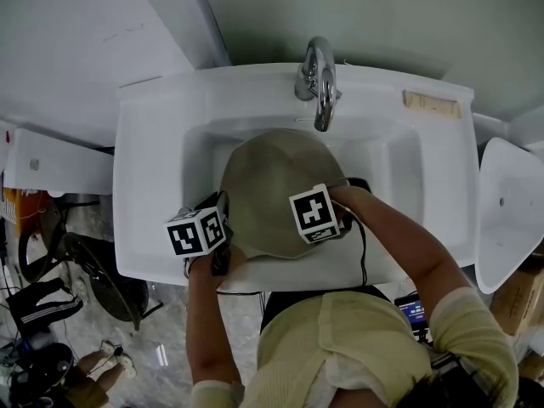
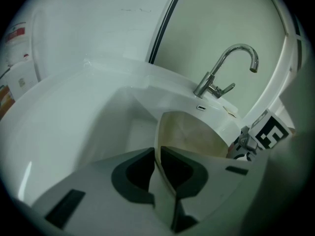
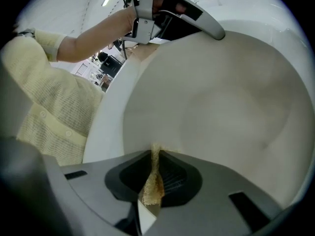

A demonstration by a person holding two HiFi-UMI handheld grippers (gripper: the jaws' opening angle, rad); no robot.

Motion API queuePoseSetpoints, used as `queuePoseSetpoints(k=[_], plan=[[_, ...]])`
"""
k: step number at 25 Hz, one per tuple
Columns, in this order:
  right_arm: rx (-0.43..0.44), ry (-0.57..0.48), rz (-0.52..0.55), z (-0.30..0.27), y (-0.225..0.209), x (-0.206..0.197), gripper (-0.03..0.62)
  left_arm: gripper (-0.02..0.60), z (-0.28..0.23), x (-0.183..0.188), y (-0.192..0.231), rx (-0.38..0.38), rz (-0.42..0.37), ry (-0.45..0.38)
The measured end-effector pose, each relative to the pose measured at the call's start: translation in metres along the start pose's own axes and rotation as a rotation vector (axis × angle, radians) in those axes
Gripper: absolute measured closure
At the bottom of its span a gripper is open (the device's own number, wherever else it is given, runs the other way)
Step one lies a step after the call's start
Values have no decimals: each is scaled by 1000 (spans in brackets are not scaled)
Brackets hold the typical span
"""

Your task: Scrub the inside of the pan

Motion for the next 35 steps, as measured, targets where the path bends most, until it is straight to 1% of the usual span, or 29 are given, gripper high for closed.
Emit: queuePoseSetpoints(k=[6, 13, 20, 28, 35], plan=[[-63, 120, 14, 0, -7, -11, 531, 491, 0, 0, 0, 6, -14, 4], [-128, 180, -1, 2, -16, -21, 531, 491, 0, -1, -1, 5, -22, 6], [-251, 266, 13, 9, -34, -34, 531, 491, 0, -1, -1, 7, -24, 4], [-336, 303, 13, 12, -51, -39, 531, 491, 0, -1, -1, 2, -22, 4], [-414, 311, 24, 13, -72, -37, 531, 491, -1, -1, -1, -1, -21, 5]])
Point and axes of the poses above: the fingertips, and each gripper's own axes: z backward along the fingers, y to its left, x out of its top, the point moved 7 cm from there along z, backward along the fingers, and after that the axes turned 1 degree about y, right-handed, at the moved point
